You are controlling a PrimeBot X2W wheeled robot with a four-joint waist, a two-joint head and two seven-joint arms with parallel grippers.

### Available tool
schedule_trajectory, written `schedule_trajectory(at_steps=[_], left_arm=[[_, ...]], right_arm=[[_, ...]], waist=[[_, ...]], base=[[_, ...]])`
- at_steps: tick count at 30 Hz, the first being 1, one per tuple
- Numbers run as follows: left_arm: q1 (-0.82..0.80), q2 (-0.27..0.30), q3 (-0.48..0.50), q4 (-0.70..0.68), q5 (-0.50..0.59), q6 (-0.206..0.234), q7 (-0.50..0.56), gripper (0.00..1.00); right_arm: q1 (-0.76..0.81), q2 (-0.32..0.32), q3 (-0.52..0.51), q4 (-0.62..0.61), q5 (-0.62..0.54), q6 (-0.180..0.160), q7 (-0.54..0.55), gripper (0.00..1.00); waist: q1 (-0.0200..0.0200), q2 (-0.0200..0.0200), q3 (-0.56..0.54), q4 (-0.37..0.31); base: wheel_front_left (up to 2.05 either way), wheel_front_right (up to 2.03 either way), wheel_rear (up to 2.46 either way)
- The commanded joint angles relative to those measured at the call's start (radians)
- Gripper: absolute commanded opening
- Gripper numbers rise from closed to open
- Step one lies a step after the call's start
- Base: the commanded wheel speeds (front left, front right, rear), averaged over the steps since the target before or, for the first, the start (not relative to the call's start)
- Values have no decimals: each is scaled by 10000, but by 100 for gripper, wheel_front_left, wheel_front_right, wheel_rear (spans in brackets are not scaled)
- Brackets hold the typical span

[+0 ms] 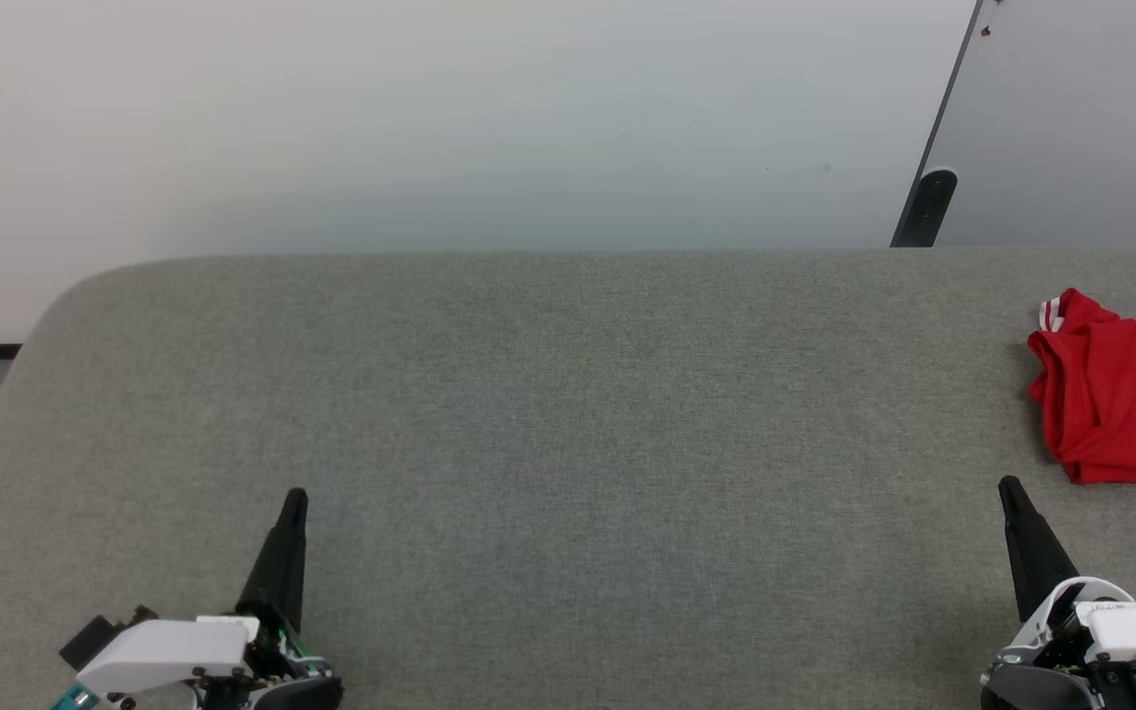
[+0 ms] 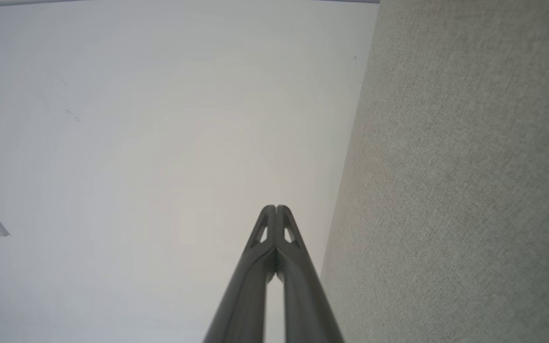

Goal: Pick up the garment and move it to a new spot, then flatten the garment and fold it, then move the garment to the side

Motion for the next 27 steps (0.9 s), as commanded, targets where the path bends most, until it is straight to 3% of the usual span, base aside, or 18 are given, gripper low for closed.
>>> schedule_trajectory(at_steps=[1,27], left_arm=[[-75,-3,13,-23,-34,-6,28,0],[-75,-3,13,-23,-35,-6,27,0]], right_arm=[[-29,24,-6,-25,38,-7,22,0],[-29,24,-5,-25,39,-7,21,0]], waist=[[0,-1,0,0],[0,-1,0,0]], base=[[0,0,0],[0,0,0]])
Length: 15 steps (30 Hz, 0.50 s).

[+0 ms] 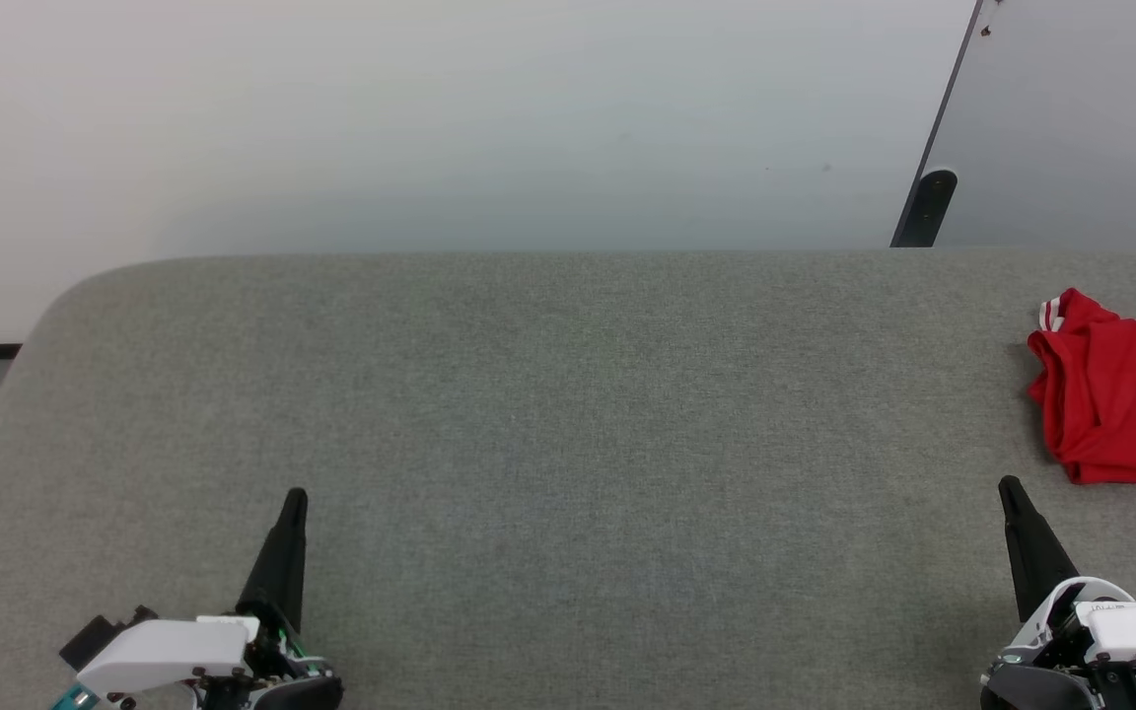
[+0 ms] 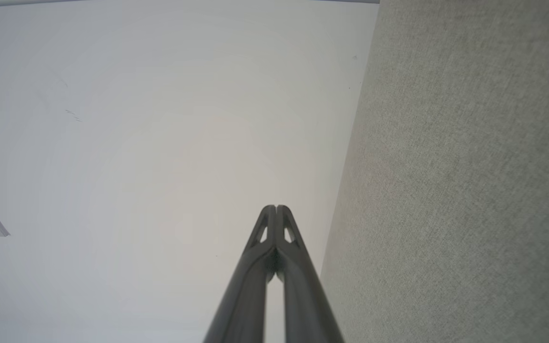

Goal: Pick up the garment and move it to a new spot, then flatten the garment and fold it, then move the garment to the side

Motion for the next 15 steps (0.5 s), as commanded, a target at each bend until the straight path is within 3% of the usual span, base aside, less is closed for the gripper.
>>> schedule_trajectory(at_steps=[1,15], left_arm=[[-75,-3,14,-23,-35,-7,27,0],[-75,-3,16,-23,-35,-7,27,0]], right_arm=[[-29,24,-5,-25,39,-7,21,0],[-29,24,-5,-25,39,-7,21,0]], waist=[[0,0,0,0],[0,0,0,0]], base=[[0,0,0],[0,0,0]])
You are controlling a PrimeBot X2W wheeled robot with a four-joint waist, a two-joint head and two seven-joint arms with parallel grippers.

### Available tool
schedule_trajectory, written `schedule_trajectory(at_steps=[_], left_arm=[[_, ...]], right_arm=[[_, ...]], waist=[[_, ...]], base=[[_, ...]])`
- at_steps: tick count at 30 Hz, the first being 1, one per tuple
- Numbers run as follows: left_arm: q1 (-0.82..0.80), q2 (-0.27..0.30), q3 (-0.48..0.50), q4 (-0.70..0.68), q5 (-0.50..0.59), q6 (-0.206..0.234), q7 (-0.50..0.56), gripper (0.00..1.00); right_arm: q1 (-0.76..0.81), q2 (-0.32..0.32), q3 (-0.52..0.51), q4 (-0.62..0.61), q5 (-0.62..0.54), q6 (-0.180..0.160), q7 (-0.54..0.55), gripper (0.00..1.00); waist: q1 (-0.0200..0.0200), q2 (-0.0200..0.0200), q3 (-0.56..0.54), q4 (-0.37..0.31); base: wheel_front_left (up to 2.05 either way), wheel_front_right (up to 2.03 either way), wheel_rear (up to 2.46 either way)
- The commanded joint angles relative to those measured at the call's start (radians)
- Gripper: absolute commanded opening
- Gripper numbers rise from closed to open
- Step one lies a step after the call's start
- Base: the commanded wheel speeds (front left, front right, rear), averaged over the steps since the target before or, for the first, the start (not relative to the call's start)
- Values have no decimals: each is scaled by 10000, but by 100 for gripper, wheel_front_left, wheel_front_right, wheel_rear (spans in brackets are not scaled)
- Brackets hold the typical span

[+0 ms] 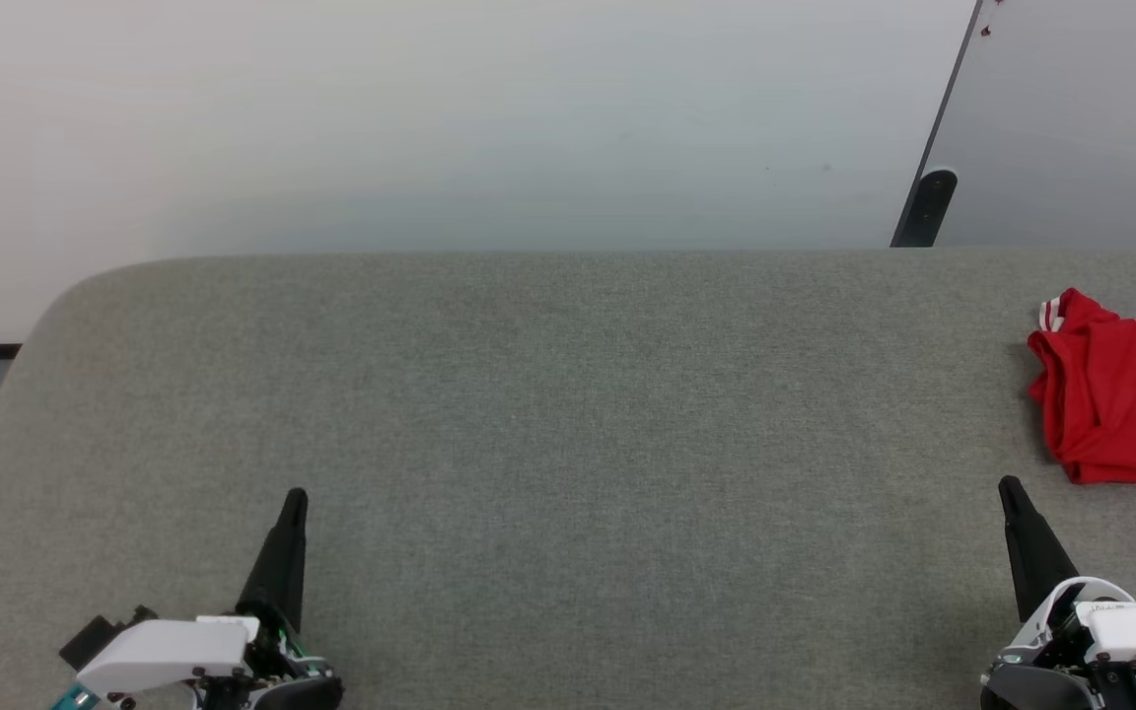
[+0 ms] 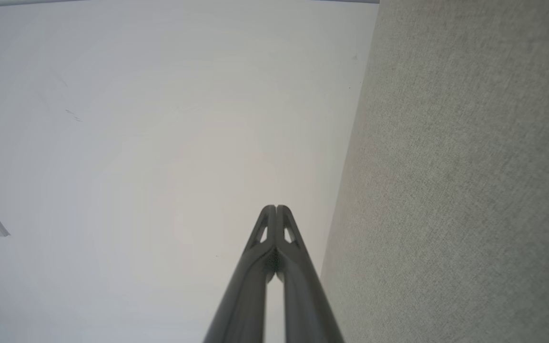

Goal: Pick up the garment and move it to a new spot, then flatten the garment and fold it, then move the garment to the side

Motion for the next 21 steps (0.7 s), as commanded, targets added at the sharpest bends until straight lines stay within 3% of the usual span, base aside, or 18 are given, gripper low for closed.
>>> schedule_trajectory(at_steps=[1,21], left_arm=[[-75,-3,14,-23,-35,-6,27,0],[-75,-3,13,-23,-35,-6,26,0]], right_arm=[[-29,24,-5,-25,39,-7,21,0],[-29,25,-4,-25,39,-7,20,0]], waist=[[0,-1,0,0],[0,-1,0,0]], base=[[0,0,0],[0,0,0]])
